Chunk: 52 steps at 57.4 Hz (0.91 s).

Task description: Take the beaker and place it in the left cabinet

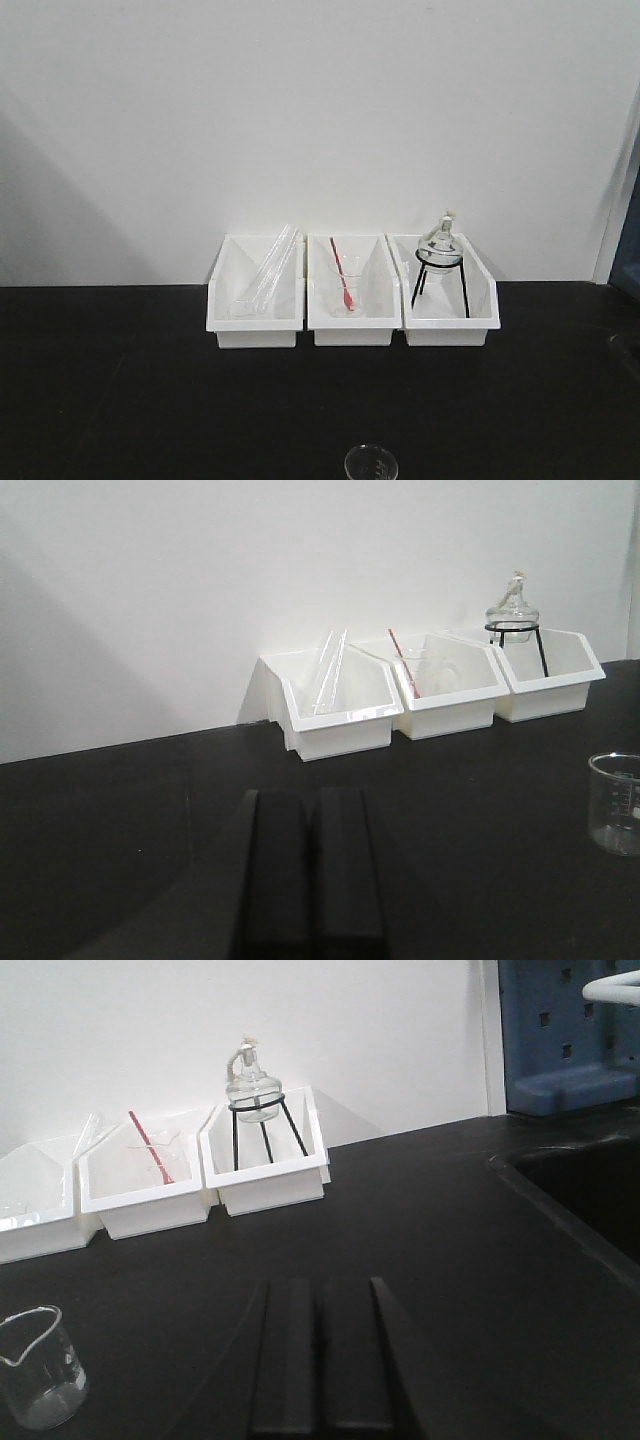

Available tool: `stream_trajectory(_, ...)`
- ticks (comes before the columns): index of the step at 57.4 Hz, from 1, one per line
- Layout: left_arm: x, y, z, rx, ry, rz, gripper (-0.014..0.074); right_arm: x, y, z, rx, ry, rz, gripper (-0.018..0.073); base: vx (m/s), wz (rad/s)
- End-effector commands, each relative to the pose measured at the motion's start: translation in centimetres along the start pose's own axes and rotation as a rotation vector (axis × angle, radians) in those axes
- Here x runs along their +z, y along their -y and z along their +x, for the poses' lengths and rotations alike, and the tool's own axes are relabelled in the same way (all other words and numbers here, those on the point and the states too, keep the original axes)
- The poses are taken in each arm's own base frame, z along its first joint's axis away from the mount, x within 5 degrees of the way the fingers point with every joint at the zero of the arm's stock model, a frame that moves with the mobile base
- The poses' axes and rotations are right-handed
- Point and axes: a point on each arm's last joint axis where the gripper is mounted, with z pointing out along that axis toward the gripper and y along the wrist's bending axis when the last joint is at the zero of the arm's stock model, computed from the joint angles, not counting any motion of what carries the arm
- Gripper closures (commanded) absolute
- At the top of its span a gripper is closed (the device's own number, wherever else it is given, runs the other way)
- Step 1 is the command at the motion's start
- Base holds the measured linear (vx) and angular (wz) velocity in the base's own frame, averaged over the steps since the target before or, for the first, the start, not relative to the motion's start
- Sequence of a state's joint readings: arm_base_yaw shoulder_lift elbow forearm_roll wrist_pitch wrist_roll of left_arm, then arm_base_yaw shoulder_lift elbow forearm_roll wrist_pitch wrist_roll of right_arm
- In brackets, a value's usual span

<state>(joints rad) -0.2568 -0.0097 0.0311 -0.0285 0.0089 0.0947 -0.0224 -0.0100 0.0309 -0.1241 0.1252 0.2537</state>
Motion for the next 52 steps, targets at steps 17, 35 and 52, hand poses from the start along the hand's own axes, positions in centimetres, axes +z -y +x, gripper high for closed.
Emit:
stream_trajectory(17,-0.1,0.0,-0.3,-0.012,0.085,-0.004,0.0596,-0.1,-0.1,-0.6,-0.009,0.093,-0.016,0.0568,0.00,0.00)
stream_trajectory(35,-0.1,0.0,-0.3,-0.012,0.085,-0.004,0.0596,-0.1,-0.2,-0.8,-0.009,0.109,-0.020,0.0568,0.00,0.00)
stream_trajectory(52,-0.1,0.0,-0.3,-0.012,0.085,-0.004,0.0596,-1.9,-1.4,-7.5,-0.057,0.526,-0.104,0.0568,0.00,0.00)
